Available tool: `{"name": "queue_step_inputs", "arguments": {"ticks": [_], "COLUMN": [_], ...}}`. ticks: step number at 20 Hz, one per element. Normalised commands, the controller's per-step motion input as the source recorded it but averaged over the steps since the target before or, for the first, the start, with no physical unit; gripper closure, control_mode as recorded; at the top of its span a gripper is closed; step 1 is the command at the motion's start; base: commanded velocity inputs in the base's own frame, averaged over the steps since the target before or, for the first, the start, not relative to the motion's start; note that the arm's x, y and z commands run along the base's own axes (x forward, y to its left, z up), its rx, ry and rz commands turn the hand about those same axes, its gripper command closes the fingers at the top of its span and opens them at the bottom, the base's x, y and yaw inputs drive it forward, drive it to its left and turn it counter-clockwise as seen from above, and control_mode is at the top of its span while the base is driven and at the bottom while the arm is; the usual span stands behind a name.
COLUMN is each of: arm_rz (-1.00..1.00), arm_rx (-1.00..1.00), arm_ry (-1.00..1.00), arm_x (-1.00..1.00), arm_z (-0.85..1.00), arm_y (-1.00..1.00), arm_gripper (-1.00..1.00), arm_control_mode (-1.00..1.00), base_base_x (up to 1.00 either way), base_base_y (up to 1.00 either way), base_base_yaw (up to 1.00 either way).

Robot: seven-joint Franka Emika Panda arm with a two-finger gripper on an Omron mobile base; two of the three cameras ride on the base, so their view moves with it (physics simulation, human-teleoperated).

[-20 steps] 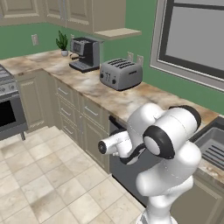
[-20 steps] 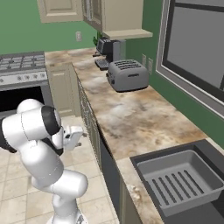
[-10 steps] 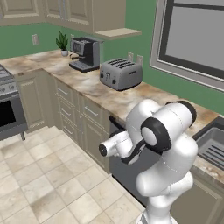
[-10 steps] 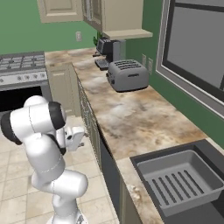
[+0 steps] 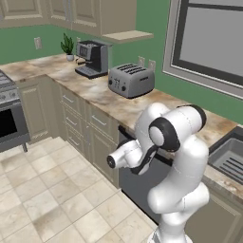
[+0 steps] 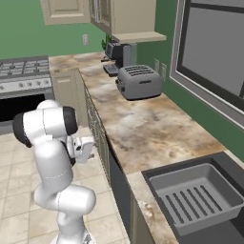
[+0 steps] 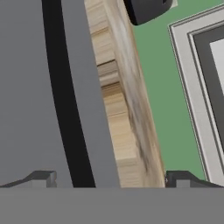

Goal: Open the dishwasher door and pull out the top rack.

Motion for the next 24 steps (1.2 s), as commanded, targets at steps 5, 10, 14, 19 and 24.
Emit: {"name": "queue_step_inputs", "arguments": {"ticks": [5,10,14,19,24], "arm_rz": [0.00,0.00,0.00,0.00,0.00], "arm_rx": [-0.04,-0.04,-0.05,-0.04,-0.03], "arm_ry": [0.00,0.00,-0.01,-0.03,-0.03], "arm_x": [0.25,0.27,0.28,0.20,0.17], "arm_z": [-0.25,-0.28,-0.22,-0.07,-0.03], "arm_y": [-0.02,-0.01,0.00,-0.01,-0.06], "arm_gripper": [-1.00,-1.00,-1.00,-1.00,-1.00], "arm_control_mode": [-1.00,-1.00,-1.00,-1.00,-1.00], "base_base_x": [0.00,0.00,0.00,0.00,0.00], "base_base_y": [0.00,0.00,0.00,0.00,0.00], "base_base_yaw": [0.00,0.00,0.00,0.00,0.00]}}
